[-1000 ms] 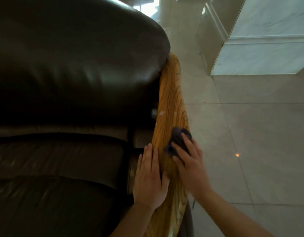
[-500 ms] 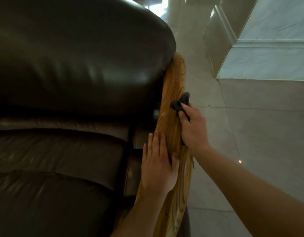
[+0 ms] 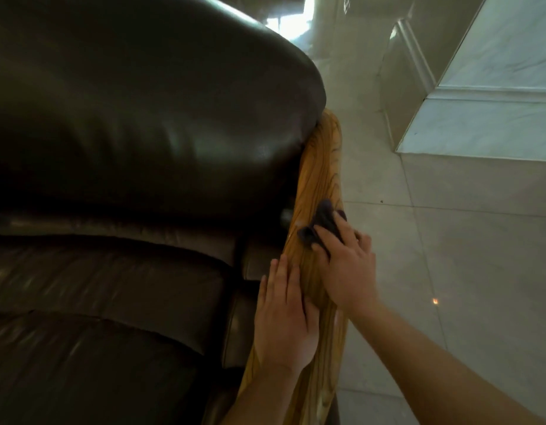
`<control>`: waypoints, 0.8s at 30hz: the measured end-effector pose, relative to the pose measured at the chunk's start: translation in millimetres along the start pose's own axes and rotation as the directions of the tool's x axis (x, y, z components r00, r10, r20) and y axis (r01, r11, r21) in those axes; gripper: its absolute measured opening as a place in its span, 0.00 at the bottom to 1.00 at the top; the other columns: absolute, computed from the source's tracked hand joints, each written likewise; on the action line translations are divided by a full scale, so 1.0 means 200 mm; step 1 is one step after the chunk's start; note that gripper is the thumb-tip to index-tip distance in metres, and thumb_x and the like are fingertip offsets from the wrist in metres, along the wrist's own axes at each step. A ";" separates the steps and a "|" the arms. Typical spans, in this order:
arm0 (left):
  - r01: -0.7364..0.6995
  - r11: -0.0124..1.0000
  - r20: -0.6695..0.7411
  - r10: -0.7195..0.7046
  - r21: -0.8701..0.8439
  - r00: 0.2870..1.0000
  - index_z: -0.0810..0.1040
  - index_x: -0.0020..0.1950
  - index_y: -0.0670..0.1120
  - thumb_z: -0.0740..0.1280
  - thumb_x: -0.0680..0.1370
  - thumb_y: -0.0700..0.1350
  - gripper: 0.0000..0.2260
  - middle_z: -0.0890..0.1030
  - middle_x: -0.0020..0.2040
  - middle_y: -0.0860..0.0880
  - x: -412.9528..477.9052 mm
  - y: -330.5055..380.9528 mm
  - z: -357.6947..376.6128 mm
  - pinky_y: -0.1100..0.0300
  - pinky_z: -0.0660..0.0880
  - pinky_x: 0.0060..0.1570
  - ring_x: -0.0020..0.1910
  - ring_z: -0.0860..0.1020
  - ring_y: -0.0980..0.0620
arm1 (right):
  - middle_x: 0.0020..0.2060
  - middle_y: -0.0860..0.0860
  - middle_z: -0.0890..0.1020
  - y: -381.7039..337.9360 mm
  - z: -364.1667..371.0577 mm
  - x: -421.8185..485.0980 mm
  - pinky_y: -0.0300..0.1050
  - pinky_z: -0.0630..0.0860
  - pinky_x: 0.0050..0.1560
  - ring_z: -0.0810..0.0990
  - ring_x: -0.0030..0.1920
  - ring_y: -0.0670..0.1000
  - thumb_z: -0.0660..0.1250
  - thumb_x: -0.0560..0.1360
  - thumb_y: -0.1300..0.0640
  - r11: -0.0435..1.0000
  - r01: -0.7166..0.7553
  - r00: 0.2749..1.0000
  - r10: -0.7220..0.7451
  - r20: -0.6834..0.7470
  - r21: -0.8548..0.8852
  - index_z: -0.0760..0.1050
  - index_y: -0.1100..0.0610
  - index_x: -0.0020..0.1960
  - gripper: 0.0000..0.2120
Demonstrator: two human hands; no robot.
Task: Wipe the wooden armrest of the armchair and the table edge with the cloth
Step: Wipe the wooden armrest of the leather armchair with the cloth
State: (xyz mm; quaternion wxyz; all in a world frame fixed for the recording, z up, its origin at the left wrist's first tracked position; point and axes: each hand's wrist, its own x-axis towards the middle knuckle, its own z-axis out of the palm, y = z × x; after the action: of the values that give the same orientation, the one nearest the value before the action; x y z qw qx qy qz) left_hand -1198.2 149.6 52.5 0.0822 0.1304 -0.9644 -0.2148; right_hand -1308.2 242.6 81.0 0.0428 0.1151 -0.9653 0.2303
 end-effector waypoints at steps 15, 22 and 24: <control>0.014 1.000 -0.032 -0.015 -0.025 0.999 0.66 0.77 0.47 0.58 0.79 0.51 0.26 0.63 0.79 0.49 0.00 0.00 0.00 0.52 0.67 0.69 0.78 0.59 0.51 | 0.65 0.49 0.78 -0.16 -0.13 0.30 0.54 0.66 0.66 0.72 0.63 0.54 0.59 0.80 0.50 0.935 0.087 0.994 -0.059 -0.090 0.345 0.76 0.47 0.66 0.16; -0.003 1.000 -0.020 0.002 -0.020 1.000 0.67 0.76 0.46 0.58 0.77 0.50 0.26 0.68 0.77 0.46 0.00 0.00 -0.01 0.51 0.71 0.67 0.76 0.64 0.49 | 0.67 0.44 0.76 0.01 -0.06 0.05 0.55 0.63 0.67 0.70 0.69 0.51 0.56 0.80 0.42 0.838 0.521 0.851 -0.494 0.179 -0.162 0.76 0.42 0.63 0.16; 0.006 1.000 -0.026 -0.006 -0.017 1.000 0.68 0.75 0.46 0.58 0.77 0.50 0.26 0.67 0.77 0.47 0.00 -0.01 0.00 0.53 0.69 0.68 0.77 0.63 0.50 | 0.69 0.45 0.74 0.10 -0.07 0.07 0.56 0.64 0.67 0.68 0.72 0.52 0.57 0.80 0.41 0.852 0.496 0.866 -0.469 0.174 -0.170 0.75 0.42 0.65 0.17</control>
State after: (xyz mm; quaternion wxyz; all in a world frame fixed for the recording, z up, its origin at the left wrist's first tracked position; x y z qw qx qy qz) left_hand -1198.7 148.4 51.7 0.0954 0.1356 -0.9610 -0.2214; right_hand -1326.8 262.8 87.6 0.0500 0.3631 -0.9248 0.1016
